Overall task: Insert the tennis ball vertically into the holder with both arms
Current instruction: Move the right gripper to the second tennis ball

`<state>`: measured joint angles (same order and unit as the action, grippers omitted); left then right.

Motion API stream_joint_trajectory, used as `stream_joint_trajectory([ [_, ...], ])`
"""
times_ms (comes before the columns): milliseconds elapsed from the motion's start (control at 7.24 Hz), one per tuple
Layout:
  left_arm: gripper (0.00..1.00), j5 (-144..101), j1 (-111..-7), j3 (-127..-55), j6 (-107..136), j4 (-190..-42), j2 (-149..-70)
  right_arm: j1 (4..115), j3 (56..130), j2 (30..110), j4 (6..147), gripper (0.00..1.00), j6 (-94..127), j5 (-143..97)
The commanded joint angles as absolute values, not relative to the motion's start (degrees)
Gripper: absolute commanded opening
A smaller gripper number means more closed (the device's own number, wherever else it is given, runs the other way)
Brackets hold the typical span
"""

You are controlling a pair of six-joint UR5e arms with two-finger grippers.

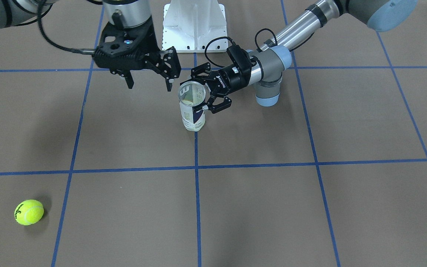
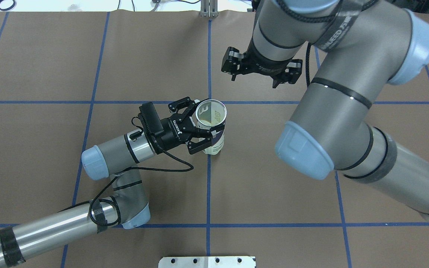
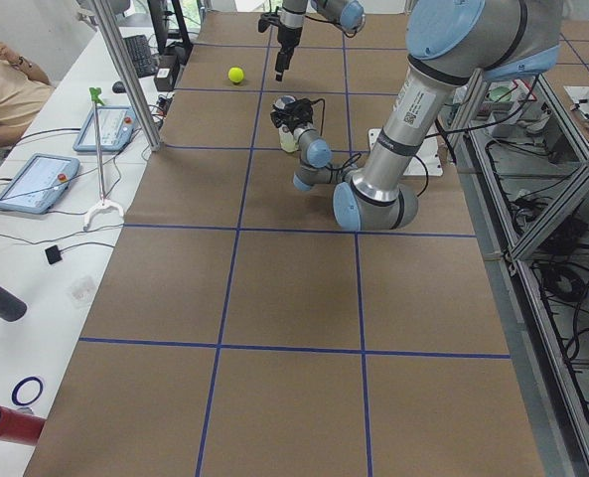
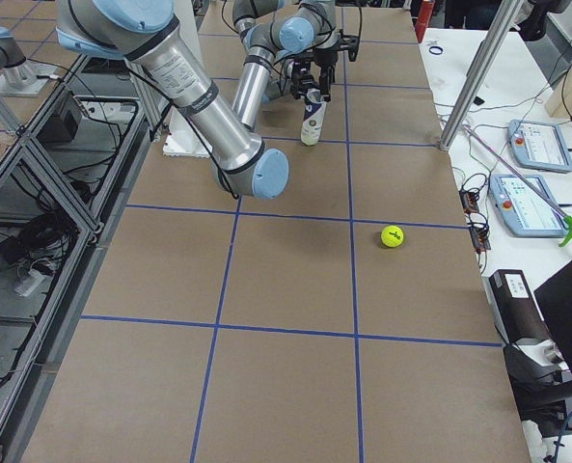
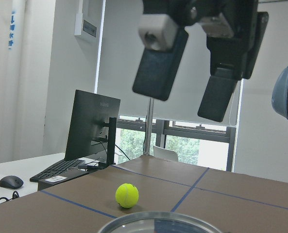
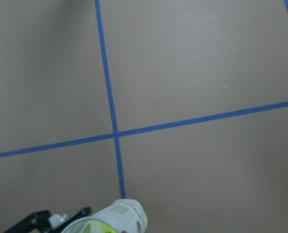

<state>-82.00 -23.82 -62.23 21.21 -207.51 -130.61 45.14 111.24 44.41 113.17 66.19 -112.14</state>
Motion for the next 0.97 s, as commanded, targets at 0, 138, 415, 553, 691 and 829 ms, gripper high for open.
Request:
stream_joint_trajectory([
  [0, 0.84, -82.00, -23.82, -62.23, 21.18, -207.60, -130.61, 54.98, 110.57, 50.07, 112.76, 0.99, 50.35, -116.80],
  [138, 0.84, -82.00, -23.82, -62.31, 21.18, -207.60, -130.61, 59.54, 108.13, 52.53, 111.98, 0.99, 42.70, -119.24],
  [415, 0.84, -82.00, -23.82, -62.40, 21.18, -207.60, -130.61, 65.28, 95.36, 56.15, 94.15, 0.99, 37.54, -122.59],
  [553, 0.85, -82.00, -23.82, -62.40, 21.18, -207.60, -130.61, 66.52, 86.75, 56.16, 84.99, 0.99, 35.70, -122.78],
  [691, 0.85, -82.00, -23.82, -62.49, 21.27, -207.60, -130.61, 67.75, 78.39, 56.25, 77.07, 0.99, 32.64, -122.78],
  [829, 0.84, -82.00, -23.82, -62.49, 21.18, -207.60, -130.61, 68.02, 72.31, 56.25, 71.51, 0.99, 31.30, -122.70],
])
